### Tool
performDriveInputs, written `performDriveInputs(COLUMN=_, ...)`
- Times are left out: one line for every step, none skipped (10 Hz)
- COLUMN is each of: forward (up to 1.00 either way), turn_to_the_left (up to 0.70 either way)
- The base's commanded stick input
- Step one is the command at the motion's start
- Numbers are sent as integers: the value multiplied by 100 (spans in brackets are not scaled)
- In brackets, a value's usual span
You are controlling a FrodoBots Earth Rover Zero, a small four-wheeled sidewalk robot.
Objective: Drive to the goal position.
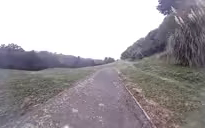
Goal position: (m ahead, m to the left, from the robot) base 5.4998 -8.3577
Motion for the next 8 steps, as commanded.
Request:
performDriveInputs(forward=45, turn_to_the_left=0)
performDriveInputs(forward=45, turn_to_the_left=0)
performDriveInputs(forward=45, turn_to_the_left=0)
performDriveInputs(forward=45, turn_to_the_left=0)
performDriveInputs(forward=45, turn_to_the_left=0)
performDriveInputs(forward=45, turn_to_the_left=0)
performDriveInputs(forward=45, turn_to_the_left=0)
performDriveInputs(forward=45, turn_to_the_left=0)
